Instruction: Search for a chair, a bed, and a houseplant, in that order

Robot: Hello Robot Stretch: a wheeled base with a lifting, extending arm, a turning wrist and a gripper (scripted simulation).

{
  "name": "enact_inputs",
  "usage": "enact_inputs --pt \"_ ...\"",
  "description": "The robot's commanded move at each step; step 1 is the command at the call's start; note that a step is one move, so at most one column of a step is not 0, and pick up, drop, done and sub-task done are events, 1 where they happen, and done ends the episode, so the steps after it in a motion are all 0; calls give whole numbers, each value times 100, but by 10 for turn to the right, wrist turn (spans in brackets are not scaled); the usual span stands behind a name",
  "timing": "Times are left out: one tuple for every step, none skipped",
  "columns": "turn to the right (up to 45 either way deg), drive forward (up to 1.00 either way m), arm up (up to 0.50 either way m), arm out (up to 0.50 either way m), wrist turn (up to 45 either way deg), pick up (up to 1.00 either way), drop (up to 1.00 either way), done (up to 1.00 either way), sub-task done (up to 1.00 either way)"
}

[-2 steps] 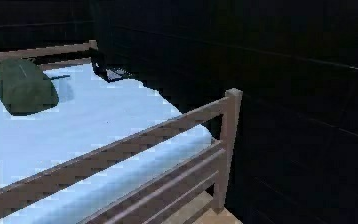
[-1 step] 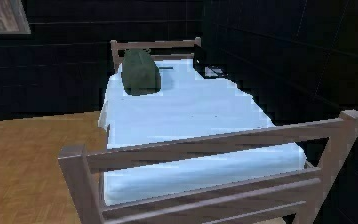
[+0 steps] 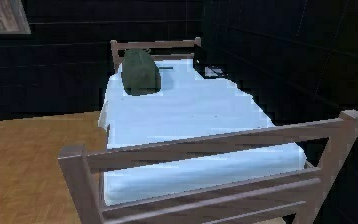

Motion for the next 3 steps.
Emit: enact_inputs --pt "450 0 0 0 0 0 0 0 0" --pt "450 0 0 0 0 0 0 0 0" --pt "450 0 0 0 0 0 0 0 0"
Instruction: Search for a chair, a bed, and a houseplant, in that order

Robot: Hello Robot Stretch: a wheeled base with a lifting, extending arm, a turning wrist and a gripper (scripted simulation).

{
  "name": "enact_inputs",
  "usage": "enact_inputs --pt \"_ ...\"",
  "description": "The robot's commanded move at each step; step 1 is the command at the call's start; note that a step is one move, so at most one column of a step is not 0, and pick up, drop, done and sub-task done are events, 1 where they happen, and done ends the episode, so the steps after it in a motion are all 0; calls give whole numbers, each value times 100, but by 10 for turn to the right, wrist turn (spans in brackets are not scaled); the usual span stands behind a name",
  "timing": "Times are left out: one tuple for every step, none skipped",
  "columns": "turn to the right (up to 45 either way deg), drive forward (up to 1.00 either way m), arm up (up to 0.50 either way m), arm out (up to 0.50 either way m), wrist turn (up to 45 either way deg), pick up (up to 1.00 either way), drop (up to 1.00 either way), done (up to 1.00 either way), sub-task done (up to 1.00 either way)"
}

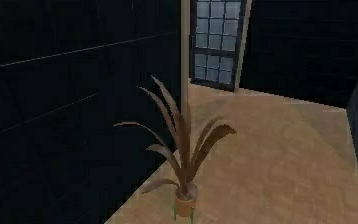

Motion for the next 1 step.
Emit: enact_inputs --pt "300 0 0 0 0 0 0 0 0"
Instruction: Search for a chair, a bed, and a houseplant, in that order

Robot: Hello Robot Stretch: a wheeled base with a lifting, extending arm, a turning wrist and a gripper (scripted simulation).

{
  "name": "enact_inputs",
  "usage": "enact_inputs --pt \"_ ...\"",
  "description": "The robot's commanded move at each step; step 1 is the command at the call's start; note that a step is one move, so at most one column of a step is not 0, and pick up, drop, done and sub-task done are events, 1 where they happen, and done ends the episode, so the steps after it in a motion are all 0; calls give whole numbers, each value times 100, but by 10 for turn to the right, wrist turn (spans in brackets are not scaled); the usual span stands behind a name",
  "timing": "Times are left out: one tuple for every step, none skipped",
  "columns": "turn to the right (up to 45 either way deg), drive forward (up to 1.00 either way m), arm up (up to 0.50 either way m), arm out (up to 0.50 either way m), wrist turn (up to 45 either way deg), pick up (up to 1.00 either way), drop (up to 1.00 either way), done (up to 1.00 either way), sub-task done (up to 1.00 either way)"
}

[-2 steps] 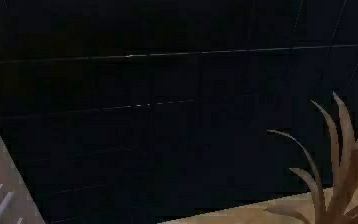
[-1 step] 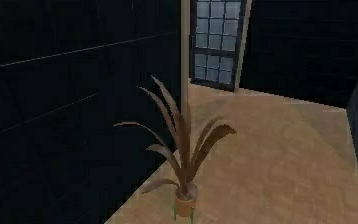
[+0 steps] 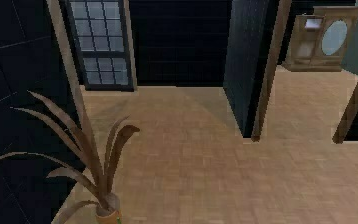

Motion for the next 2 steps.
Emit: enact_inputs --pt "0 15 0 0 0 0 0 0 0" --pt "-300 0 0 0 0 0 0 0 0"
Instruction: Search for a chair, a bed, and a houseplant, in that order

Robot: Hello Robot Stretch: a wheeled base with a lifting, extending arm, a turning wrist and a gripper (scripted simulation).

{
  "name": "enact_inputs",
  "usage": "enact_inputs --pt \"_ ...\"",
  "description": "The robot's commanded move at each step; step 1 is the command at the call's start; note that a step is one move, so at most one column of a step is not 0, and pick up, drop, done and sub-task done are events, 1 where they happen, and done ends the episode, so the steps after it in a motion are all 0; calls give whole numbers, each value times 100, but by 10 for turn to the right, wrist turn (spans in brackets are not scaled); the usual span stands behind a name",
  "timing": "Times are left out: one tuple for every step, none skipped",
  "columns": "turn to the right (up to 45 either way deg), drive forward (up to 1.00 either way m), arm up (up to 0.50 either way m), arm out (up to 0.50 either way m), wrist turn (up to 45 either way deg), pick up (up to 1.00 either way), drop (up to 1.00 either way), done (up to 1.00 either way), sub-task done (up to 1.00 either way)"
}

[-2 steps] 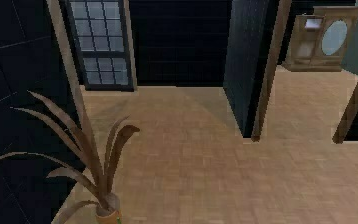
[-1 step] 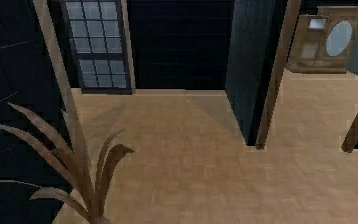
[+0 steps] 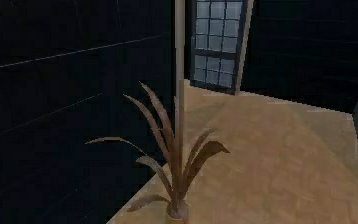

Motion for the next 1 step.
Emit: enact_inputs --pt "0 0 0 0 0 0 0 100 0"
